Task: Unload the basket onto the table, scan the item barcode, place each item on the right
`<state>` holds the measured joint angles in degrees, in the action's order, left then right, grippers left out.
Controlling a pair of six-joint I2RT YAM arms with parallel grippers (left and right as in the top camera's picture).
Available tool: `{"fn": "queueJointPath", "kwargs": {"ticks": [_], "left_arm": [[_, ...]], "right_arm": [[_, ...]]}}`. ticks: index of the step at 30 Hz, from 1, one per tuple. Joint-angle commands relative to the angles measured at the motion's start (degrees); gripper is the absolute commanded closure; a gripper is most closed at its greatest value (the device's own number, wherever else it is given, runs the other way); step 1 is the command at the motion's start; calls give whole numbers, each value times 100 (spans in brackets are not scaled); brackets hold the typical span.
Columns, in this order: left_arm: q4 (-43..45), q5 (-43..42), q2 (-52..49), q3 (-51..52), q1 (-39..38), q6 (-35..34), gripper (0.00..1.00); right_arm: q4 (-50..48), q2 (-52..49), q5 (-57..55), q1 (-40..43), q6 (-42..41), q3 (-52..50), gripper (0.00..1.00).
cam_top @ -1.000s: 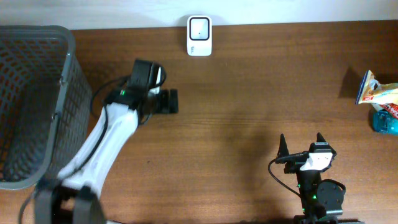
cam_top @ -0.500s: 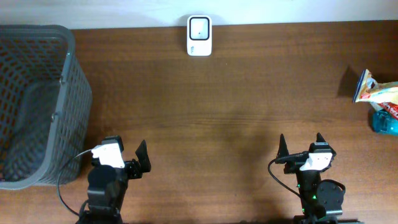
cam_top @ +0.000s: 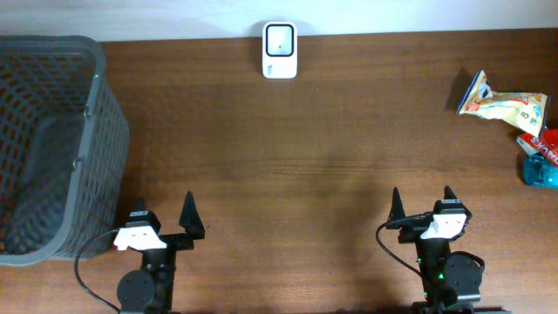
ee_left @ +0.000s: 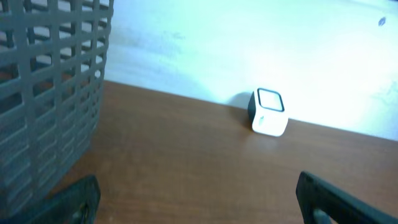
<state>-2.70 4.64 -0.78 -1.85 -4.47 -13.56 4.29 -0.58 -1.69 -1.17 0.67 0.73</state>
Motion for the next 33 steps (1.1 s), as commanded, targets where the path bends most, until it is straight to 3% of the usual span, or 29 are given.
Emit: {"fn": "queueJointPath", "kwargs": {"ticks": [1,7,9,12,15,20,33], "left_arm": [[181,153,52,138,33,197,1],[-146,236,50,136,101,778,1],[-192,66,50,127,101,1687,1],[-192,122,50,127,103,2229,1],[-225,-116,50,127,101,2135,1],[-227,-76,48,127,396,940,1],[-234,-203,48,127,411,1084,1]], "right_arm": [[28,39,-31,-33,42,-42,2],[28,39,-31,-33,42,-42,2],[28,39,-31,-33,39,-42,2],[28,39,-31,-33,42,-42,2],[28,39,-31,-33,39,-42,2],[28,39,-31,-33,42,-42,2],[28,39,-31,-33,39,-42,2]]}}
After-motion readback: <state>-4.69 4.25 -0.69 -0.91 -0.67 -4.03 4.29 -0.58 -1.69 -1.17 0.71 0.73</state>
